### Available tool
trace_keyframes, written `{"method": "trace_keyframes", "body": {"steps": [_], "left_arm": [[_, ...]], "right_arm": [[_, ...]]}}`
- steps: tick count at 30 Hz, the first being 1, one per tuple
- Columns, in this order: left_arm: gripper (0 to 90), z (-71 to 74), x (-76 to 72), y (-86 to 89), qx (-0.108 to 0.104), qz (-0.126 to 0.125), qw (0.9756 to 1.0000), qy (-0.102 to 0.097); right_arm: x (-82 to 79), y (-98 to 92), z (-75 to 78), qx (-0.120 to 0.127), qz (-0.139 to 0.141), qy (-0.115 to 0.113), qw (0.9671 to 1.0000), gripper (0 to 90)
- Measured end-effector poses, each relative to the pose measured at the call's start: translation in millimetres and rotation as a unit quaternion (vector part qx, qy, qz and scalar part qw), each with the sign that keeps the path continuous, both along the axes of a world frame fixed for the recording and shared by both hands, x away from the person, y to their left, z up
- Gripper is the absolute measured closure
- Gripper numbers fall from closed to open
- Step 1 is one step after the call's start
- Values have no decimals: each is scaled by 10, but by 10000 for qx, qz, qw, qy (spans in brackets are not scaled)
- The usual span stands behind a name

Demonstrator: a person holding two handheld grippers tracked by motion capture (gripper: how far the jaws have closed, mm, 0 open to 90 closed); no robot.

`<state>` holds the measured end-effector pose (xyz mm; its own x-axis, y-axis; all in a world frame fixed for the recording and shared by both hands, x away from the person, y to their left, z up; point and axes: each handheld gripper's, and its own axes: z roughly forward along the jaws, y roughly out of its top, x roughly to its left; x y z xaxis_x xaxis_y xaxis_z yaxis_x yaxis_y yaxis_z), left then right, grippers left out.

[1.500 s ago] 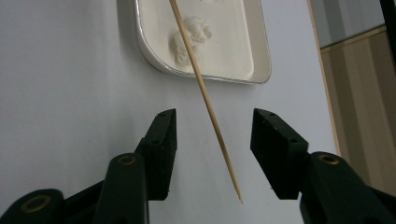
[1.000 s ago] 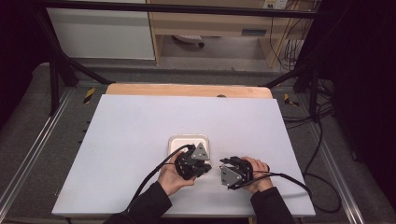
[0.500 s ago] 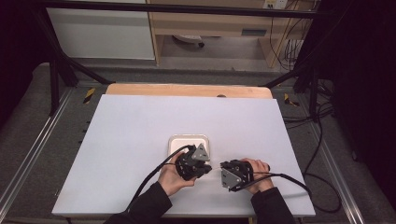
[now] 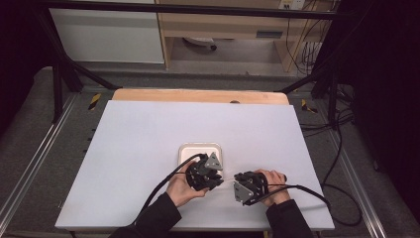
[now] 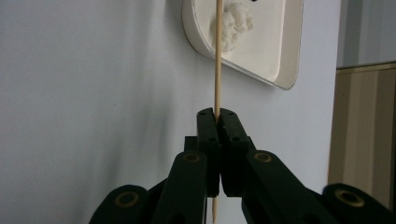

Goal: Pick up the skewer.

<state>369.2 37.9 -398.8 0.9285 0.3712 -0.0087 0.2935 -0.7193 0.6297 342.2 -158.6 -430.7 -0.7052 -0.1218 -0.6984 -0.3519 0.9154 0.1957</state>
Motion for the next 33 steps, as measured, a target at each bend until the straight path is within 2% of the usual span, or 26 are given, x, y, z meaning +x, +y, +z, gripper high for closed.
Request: {"method": "trace_keyframes", "body": {"steps": [6,7,12,14,16,25,33], "left_arm": [[723,-8,8,-23,379,-38,9992,116],[723,-3,9,-34,512,-81,9986,107],[793,0,3,-89,875,-172,9959,122],[836,-1,6,-96,932,-197,9954,132],[857,-9,6,-104,965,-202,9950,143],[859,-25,10,-180,1083,-272,9936,152],[887,-36,-8,-217,1196,-271,9924,112]], "right_arm": [[1,24,-1,-144,6,-48,9999,890],[-2,31,4,-163,-1,-56,9999,889],[-14,67,18,-207,16,-88,9997,890],[-13,78,29,-263,85,-106,9996,890],[-24,80,23,-311,40,-94,9995,889],[-18,85,14,-438,154,-117,9989,889],[-50,78,24,-430,108,-124,9989,888]]}}
